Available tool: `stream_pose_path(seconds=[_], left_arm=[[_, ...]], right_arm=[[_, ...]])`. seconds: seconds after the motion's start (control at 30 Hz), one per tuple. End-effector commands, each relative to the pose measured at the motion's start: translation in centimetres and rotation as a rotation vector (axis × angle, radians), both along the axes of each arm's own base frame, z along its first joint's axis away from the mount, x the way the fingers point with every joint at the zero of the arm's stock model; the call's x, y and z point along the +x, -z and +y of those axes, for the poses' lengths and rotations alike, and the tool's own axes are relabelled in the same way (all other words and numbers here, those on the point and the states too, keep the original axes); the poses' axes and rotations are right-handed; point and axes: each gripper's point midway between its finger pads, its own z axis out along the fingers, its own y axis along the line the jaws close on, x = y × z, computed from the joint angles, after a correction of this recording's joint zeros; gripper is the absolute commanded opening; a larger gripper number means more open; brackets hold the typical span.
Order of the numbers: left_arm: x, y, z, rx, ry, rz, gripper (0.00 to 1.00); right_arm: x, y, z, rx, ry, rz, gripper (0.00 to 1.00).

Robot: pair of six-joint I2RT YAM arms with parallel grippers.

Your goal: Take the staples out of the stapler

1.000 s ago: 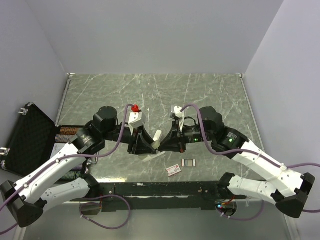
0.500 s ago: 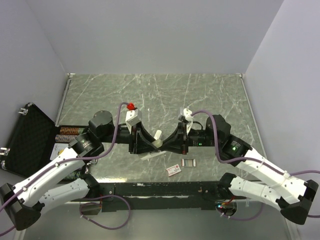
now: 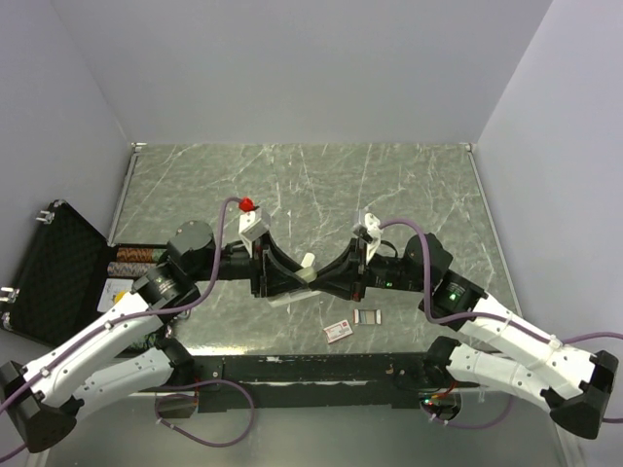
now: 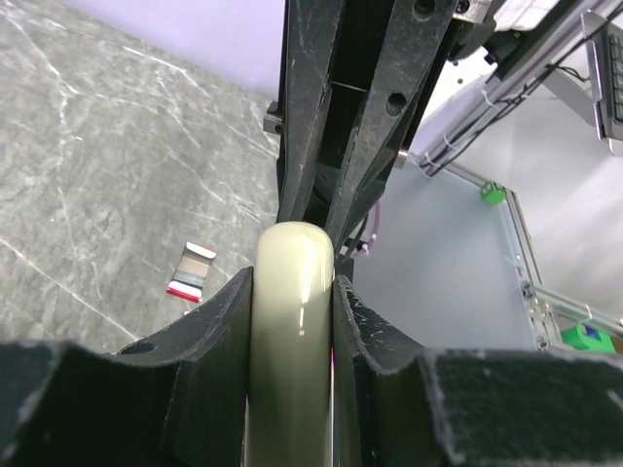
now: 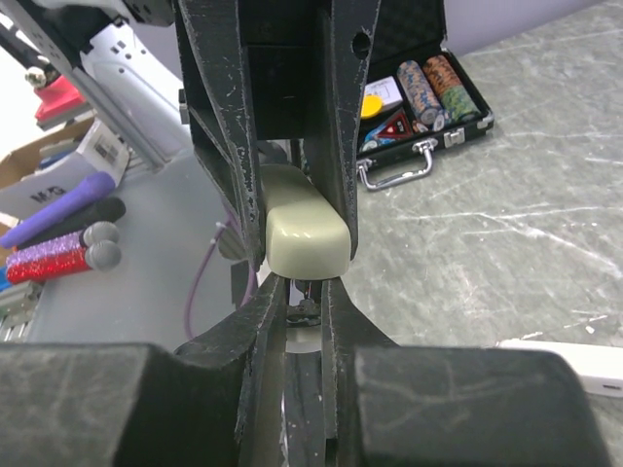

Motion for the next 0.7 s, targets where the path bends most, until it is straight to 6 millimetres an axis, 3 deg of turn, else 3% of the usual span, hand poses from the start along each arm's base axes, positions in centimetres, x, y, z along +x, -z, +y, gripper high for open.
stream_pose_path(seconds=[0.0, 0.67], left_arm=[[6.1, -9.3, 1.6, -0.291, -0.353, -0.208, 0.01], [9.5, -11.5, 4.8, -0.376, -0.59, -0.234, 0.01]], right_arm=[[-6.6, 4.1, 0.3, -0.097, -0.288, 0.145, 0.0], [-9.8, 7.2, 0.8, -0.103, -0.371, 0.221, 0.0]])
